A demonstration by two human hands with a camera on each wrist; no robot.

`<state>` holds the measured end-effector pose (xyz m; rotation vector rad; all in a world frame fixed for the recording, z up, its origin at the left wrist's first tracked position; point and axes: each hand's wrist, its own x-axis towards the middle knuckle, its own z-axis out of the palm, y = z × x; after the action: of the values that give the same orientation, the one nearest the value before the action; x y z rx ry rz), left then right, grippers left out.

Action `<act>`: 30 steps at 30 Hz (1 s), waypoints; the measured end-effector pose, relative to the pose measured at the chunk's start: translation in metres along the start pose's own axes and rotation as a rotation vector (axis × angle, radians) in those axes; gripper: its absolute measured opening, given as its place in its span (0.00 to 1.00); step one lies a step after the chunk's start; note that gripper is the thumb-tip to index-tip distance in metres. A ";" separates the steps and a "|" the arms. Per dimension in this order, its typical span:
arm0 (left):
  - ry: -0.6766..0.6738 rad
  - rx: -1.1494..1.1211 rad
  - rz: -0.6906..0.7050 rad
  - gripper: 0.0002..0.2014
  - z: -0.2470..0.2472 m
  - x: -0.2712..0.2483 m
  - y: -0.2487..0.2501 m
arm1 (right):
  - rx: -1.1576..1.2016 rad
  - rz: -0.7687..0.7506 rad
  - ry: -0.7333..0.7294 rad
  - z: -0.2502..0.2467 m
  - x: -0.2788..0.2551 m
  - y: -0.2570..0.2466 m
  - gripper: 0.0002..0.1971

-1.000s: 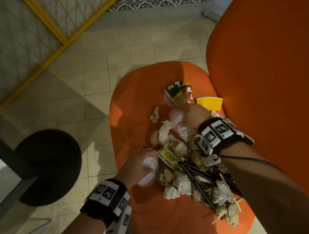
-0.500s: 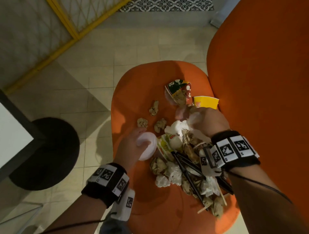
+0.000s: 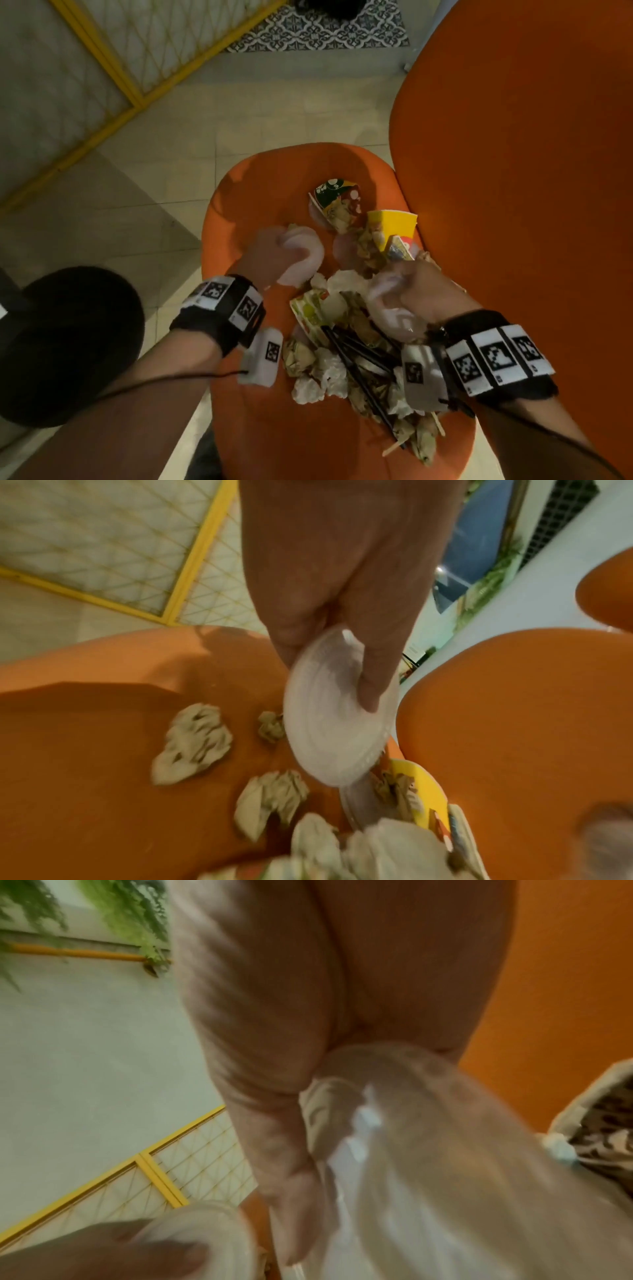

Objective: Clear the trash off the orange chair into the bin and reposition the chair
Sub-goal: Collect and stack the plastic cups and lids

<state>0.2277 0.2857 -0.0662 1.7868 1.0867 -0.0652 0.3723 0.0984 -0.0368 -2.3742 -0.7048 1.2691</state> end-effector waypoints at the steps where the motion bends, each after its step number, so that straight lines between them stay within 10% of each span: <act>1: -0.059 0.045 0.013 0.17 0.001 0.015 0.006 | 0.043 -0.011 -0.027 0.001 0.001 0.001 0.11; 7: -0.327 0.362 0.130 0.17 0.018 0.088 0.032 | 0.170 0.026 0.088 0.006 0.013 0.000 0.20; 13: -0.319 0.392 0.257 0.10 0.021 0.125 0.046 | 0.529 -0.038 0.240 -0.003 0.032 -0.031 0.20; 21: -0.267 0.576 0.423 0.16 0.025 0.143 0.050 | -0.005 0.001 0.107 0.024 0.104 -0.043 0.16; 30: -0.111 0.617 0.339 0.23 0.036 0.143 0.042 | 0.069 -0.027 0.353 0.043 0.093 -0.034 0.24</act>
<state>0.3561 0.3451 -0.1241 2.4652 0.7077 -0.3181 0.3712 0.1831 -0.1035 -2.4320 -0.5697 0.8154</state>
